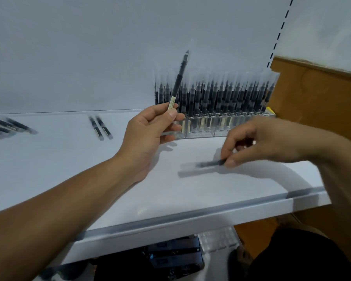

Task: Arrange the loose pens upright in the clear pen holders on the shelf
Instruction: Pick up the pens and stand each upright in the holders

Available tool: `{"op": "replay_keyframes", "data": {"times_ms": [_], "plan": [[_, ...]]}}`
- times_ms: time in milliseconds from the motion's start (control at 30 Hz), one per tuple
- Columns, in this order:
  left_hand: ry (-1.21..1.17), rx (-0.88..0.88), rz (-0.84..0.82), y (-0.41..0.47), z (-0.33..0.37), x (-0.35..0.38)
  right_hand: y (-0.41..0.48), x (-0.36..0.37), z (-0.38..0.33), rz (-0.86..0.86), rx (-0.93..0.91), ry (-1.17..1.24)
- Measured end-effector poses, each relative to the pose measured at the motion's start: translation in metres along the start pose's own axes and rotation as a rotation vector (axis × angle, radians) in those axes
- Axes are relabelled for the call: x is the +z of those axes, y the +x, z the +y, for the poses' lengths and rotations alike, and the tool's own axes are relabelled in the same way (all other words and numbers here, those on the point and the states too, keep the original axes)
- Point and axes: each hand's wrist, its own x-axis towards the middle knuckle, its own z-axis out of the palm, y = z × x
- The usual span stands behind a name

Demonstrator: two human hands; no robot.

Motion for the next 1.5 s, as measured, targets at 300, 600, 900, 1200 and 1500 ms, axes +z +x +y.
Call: {"op": "replay_keyframes", "data": {"times_ms": [300, 600, 900, 1200, 1500], "plan": [[-0.022, -0.009, -0.013, 0.002, 0.001, 0.0, 0.045, -0.014, 0.009, 0.763, -0.056, 0.456], [-0.008, -0.003, -0.03, 0.001, 0.003, 0.002, 0.088, -0.009, 0.0, 0.856, 0.021, 0.34], [-0.01, -0.007, -0.027, 0.0, 0.004, 0.002, 0.087, -0.017, -0.004, 0.865, 0.079, 0.205], [0.017, -0.002, -0.038, -0.001, 0.003, 0.004, 0.092, -0.002, 0.0, 0.719, 0.178, 0.028], [0.055, 0.008, -0.044, -0.003, 0.003, 0.004, 0.094, -0.003, -0.005, 0.626, 0.204, -0.113]]}}
